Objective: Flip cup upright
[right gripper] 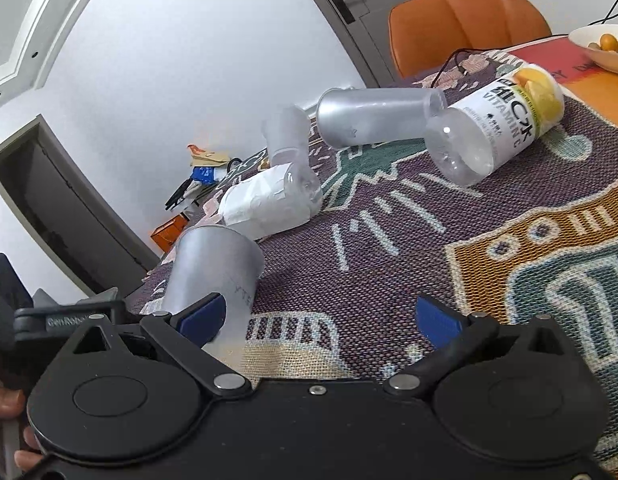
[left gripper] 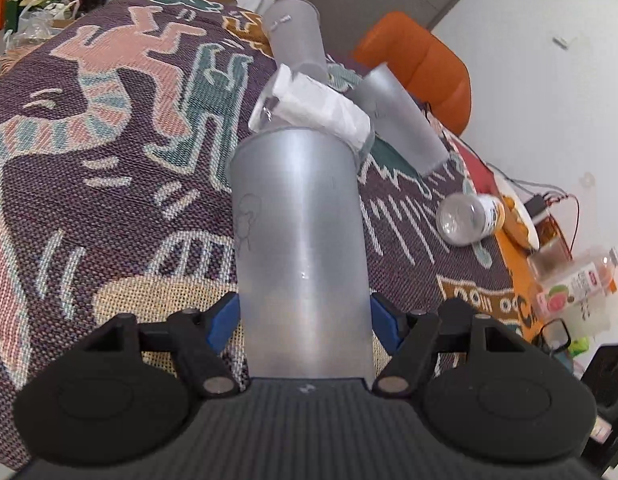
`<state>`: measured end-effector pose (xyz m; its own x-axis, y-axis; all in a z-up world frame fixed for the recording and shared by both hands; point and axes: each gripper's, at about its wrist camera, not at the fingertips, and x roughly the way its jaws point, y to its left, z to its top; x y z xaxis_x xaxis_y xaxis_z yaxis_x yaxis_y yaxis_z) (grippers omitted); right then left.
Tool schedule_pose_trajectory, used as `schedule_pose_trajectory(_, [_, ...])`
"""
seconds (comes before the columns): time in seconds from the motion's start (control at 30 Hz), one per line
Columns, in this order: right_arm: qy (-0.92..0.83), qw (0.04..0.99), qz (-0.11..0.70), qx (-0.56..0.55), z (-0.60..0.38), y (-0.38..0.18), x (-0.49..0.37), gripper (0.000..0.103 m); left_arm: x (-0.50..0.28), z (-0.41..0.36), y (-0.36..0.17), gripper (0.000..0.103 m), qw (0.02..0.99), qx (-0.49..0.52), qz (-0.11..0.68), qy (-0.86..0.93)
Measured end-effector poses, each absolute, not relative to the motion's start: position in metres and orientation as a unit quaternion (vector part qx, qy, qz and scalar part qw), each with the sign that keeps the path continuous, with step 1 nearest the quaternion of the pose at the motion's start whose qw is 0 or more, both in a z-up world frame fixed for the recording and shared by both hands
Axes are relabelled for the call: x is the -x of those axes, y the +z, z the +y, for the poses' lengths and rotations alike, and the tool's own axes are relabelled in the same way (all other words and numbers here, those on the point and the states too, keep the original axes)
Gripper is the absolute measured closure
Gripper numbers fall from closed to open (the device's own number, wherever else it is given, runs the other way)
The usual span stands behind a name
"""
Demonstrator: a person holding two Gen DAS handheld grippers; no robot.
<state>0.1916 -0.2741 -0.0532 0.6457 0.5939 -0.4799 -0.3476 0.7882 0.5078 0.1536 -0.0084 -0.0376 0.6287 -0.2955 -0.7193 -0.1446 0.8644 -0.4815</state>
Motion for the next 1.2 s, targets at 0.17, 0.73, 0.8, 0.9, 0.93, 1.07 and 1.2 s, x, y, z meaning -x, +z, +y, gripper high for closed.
schedule_pose_trajectory(0.17, [0.281, 0.877, 0.337, -0.194, -0.264, -0.053, -0.201, 0.0, -0.15, -0.002, -0.031, 0.019, 0.873, 0.249, 0.418, -0.037])
schedule_pose_trajectory(0.73, [0.339, 0.825, 0.389, -0.23, -0.214, -0.035, -0.242, 0.0, -0.145, 0.067, -0.022, 0.017, 0.886, 0.277, 0.37, 0.033])
schedule_pose_trajectory(0.8, [0.34, 0.82, 0.401, -0.224, -0.206, -0.036, -0.249, 0.0, -0.145, 0.073, -0.024, 0.016, 0.886, 0.279, 0.368, 0.044])
schedule_pose_trajectory(0.9, [0.346, 0.811, 0.419, -0.218, -0.198, -0.037, -0.257, 0.0, -0.145, 0.082, -0.026, 0.016, 0.887, 0.277, 0.363, 0.063])
schedule_pose_trajectory(0.93, [0.349, 0.808, 0.425, -0.214, -0.194, -0.038, -0.261, 0.0, -0.144, 0.085, -0.027, 0.016, 0.888, 0.276, 0.361, 0.069])
schedule_pose_trajectory(1.07, [0.355, 0.795, 0.451, -0.195, -0.179, -0.039, -0.273, 0.0, -0.142, 0.095, -0.03, 0.012, 0.89, 0.274, 0.353, 0.087])
schedule_pose_trajectory(1.2, [0.364, 0.779, 0.483, -0.164, -0.164, -0.038, -0.284, 0.0, -0.143, 0.104, -0.036, 0.012, 0.89, 0.273, 0.353, 0.095])
